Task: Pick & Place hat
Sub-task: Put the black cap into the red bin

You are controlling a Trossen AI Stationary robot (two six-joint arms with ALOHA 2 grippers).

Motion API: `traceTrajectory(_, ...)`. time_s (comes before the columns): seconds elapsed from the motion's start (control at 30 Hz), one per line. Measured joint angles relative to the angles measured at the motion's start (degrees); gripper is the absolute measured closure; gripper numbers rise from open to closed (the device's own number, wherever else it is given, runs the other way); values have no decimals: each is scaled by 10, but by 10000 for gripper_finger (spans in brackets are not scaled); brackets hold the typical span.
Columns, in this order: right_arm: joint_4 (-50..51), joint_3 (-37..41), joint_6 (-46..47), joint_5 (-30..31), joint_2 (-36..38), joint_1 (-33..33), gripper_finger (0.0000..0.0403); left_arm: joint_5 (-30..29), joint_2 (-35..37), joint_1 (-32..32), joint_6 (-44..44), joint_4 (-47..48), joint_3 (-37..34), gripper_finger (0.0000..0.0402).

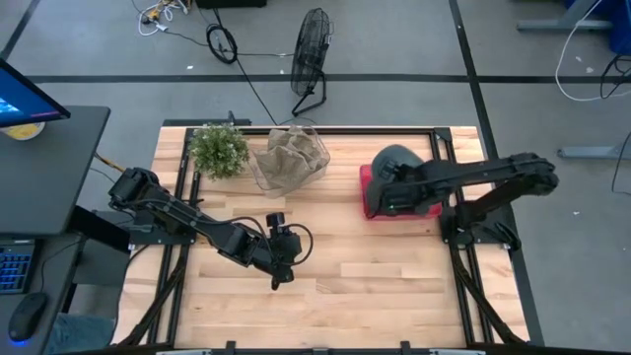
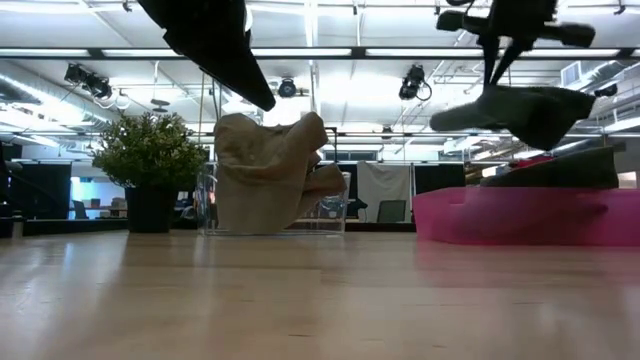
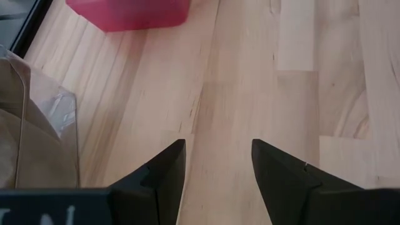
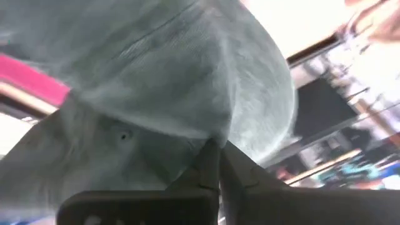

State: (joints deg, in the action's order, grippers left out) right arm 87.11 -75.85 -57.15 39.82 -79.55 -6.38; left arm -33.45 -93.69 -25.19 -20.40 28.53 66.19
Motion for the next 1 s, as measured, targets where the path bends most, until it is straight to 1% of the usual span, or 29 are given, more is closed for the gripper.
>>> traceTrajectory(0.17,-105,86,-112,-22,55,45,403,0,0,0,-6,-3,0,214)
traceTrajectory(0.23,-149,118,-171,-22,68,58,403,0,0,0,-20,-6,0,214)
traceTrajectory(0.3,-189,149,-218,-36,72,74,403,0,0,0,-31,-5,0,214)
traceTrajectory(0.37,-204,181,-245,-57,72,91,403,0,0,0,-45,-5,0,214)
traceTrajectory(0.43,-224,217,-271,-59,70,104,403,0,0,0,-58,-6,0,214)
traceTrajectory(0.5,-271,254,-280,-59,69,111,403,0,0,0,-60,-7,0,214)
traceTrajectory(0.63,-383,318,-253,-57,70,116,400,0,0,0,-60,-7,0,214)
traceTrajectory(0.7,-420,339,-228,-57,70,115,393,0,0,0,-60,-8,0,214)
traceTrajectory(0.83,-433,346,-155,-53,70,107,372,0,0,0,-59,-8,0,214)
traceTrajectory(1.0,-424,322,-32,-66,69,96,352,0,0,0,-59,-4,-1,214)
